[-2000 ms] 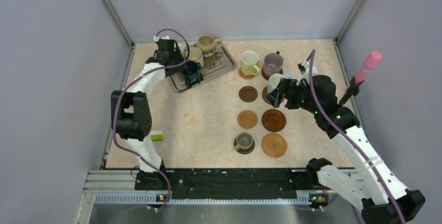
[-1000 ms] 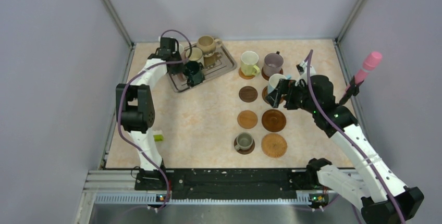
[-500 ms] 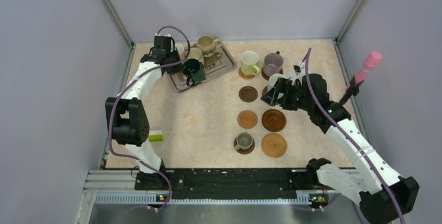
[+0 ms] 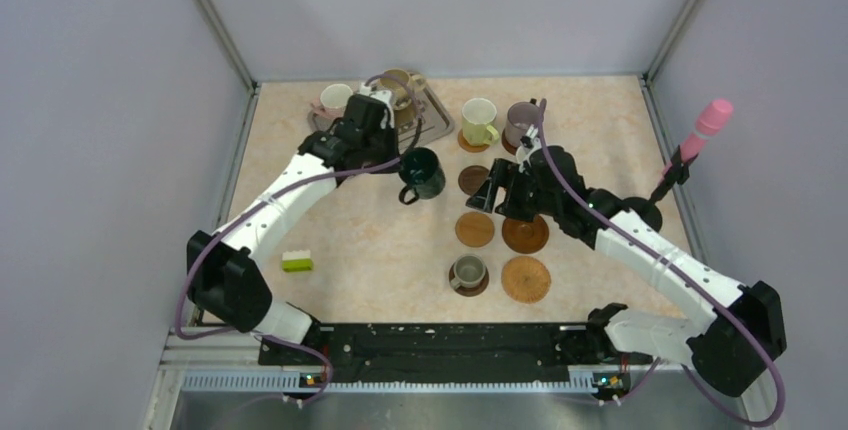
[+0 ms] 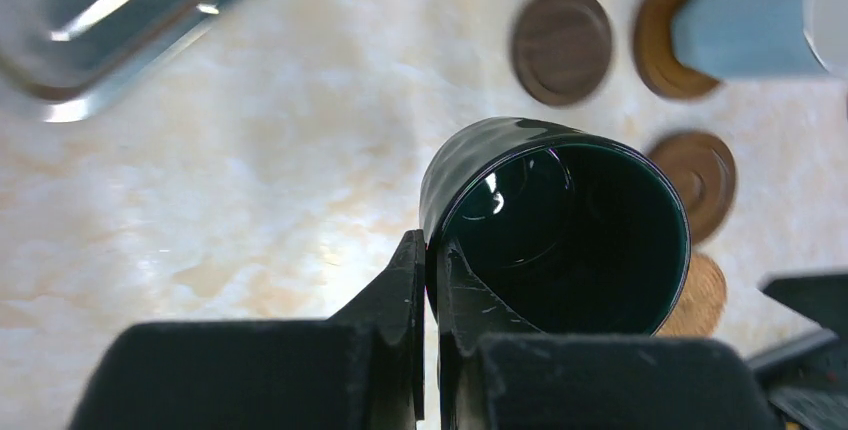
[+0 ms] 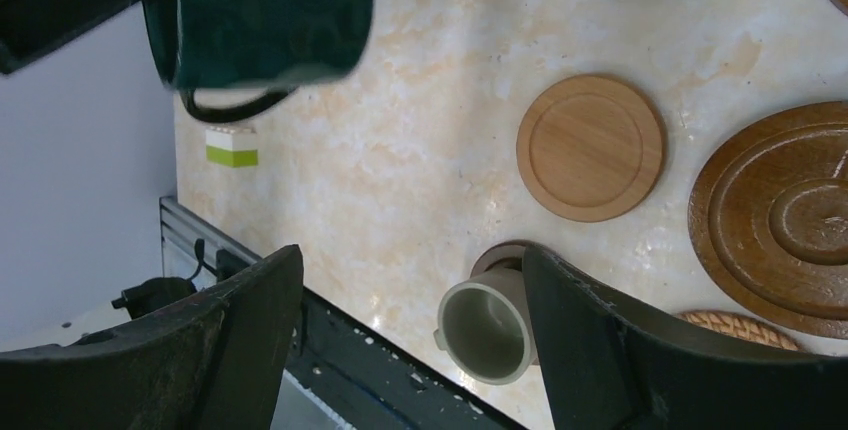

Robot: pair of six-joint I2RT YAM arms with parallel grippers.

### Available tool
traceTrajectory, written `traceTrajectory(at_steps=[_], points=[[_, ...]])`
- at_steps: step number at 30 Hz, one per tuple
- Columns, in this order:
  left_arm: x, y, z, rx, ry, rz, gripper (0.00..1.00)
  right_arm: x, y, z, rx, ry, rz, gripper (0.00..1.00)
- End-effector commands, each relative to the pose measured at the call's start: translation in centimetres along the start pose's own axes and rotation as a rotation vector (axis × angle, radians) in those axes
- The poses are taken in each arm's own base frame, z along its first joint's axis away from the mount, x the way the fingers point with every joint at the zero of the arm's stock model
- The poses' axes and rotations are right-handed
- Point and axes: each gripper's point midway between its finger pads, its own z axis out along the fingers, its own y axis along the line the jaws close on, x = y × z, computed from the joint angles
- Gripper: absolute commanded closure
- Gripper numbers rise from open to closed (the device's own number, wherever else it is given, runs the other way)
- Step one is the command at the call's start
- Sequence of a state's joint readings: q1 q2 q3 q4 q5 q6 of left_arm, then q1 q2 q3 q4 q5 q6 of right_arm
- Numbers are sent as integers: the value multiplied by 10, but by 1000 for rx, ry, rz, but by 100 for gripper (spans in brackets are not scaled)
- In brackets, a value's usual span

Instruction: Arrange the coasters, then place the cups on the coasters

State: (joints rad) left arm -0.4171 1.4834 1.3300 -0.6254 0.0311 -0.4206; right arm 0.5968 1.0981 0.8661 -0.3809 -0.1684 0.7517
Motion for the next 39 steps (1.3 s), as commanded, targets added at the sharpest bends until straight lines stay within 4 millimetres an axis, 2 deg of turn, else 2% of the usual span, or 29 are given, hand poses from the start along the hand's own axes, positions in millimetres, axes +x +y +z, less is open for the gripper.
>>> traceTrajectory(at_steps=[1,7,13,21,26,30,37,39], points=[[-6,-57,-25,119,-77,38,100,-30,35,1,-74,-105,37,21],[20,-93,-20,108,-46,121,100,-40,45,-2,-99,-153,74,23],[37,-122,-17,115,-34,185,100,-35,37,6,-62,-129,90,26],[47,-152,-30,127,-39,263,100,-20,18,17,7,-77,101,44],[51,-162,-34,154,-36,260,100,-22,12,17,30,-97,74,70],[50,-160,-38,160,-49,251,98,-28,0,13,85,-137,25,100],[44,-169,-56,246,-95,214,83,-42,-10,0,137,-205,-72,100],[40,-170,-63,263,-119,200,75,-47,-12,-6,160,-225,-97,100]])
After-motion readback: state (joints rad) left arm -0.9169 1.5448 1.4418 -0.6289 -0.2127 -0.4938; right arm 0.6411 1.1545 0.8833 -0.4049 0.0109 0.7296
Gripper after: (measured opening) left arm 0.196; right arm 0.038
